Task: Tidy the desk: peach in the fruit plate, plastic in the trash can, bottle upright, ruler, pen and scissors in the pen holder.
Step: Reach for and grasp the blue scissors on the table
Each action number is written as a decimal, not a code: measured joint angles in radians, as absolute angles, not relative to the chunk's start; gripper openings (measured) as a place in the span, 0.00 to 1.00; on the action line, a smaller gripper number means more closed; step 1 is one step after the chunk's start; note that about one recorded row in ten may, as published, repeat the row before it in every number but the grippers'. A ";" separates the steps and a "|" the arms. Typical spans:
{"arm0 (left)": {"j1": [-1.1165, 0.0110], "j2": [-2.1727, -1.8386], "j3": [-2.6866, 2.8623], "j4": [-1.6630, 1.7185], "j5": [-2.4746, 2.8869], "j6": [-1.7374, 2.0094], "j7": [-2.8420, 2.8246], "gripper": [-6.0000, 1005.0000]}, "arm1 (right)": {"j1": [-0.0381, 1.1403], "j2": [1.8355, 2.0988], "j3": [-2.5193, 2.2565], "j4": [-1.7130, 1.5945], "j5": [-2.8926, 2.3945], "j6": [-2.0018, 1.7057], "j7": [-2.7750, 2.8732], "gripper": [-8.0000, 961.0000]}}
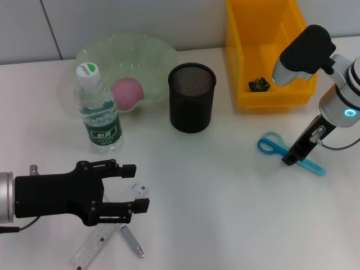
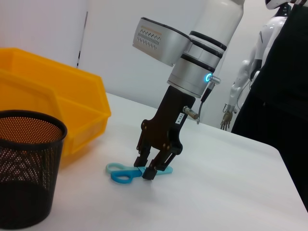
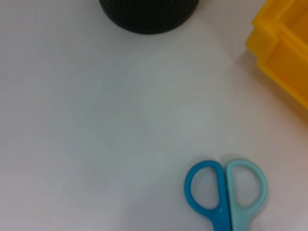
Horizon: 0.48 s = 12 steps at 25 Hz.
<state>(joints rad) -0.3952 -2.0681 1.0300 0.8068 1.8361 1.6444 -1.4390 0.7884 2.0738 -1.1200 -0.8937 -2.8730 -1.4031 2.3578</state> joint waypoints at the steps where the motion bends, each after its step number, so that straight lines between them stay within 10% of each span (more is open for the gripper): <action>1: -0.395 -2.068 1.030 0.807 1.836 1.644 -1.439 0.81 | 0.788 2.074 -1.120 -0.894 -2.873 -1.403 2.358 0.45; 12: -0.393 -2.068 1.026 0.807 1.836 1.646 -1.439 0.81 | 0.790 2.075 -1.129 -0.893 -2.873 -1.404 2.361 0.32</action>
<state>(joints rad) -0.3927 -2.0677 1.0260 0.8068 1.8360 1.6460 -1.4389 0.7896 2.0751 -1.1289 -0.8926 -2.8730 -1.4036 2.3611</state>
